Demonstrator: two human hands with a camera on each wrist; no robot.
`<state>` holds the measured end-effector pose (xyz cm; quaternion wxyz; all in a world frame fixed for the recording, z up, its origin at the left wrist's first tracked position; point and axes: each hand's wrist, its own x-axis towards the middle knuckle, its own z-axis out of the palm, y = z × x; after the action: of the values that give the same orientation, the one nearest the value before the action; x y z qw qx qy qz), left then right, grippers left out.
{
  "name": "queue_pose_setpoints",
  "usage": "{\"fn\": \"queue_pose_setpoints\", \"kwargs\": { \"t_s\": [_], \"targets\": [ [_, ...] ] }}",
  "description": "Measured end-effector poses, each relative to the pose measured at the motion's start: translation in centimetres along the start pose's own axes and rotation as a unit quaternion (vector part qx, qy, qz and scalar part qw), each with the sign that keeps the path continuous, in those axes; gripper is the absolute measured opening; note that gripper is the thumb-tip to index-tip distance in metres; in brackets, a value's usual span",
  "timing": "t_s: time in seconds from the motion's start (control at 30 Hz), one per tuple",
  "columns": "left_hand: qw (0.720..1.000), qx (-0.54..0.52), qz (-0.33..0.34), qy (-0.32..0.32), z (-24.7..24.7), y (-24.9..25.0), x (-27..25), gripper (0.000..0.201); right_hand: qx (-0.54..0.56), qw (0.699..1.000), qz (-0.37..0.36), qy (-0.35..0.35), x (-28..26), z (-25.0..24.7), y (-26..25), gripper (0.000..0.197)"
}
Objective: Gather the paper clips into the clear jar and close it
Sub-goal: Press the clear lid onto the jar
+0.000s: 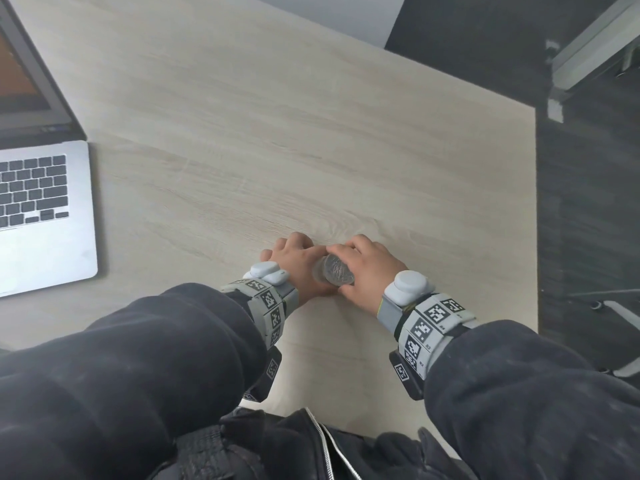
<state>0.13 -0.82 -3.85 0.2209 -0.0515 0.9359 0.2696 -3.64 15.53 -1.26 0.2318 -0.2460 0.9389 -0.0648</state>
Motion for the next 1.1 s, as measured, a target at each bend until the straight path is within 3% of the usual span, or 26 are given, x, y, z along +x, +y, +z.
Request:
{"fn": "queue_pose_setpoints", "kwargs": {
  "t_s": [0.27,0.53,0.83,0.93,1.1],
  "targets": [
    [1.0,-0.008,0.002,-0.005,-0.2,-0.1,0.0,0.065,-0.036,0.998,-0.039,-0.023,-0.1,-0.6,-0.1,0.063],
    [1.0,0.007,0.0,-0.017,-0.2,-0.3,0.2,0.063,-0.067,0.994,0.052,-0.068,0.6,-1.6,-0.3,0.061],
    [1.0,0.0,0.01,-0.006,0.1,-0.7,0.4,0.065,-0.058,0.997,0.007,-0.049,-0.3,-1.1,0.4,0.064],
    [1.0,0.0,0.011,-0.005,0.1,-0.7,0.4,0.061,-0.052,0.998,0.022,-0.036,0.0,-0.9,0.2,0.052],
    [1.0,0.002,0.009,-0.003,0.2,-0.8,0.6,0.06,-0.046,0.997,0.049,-0.031,0.0,-0.4,0.3,0.055]
  ]
}}
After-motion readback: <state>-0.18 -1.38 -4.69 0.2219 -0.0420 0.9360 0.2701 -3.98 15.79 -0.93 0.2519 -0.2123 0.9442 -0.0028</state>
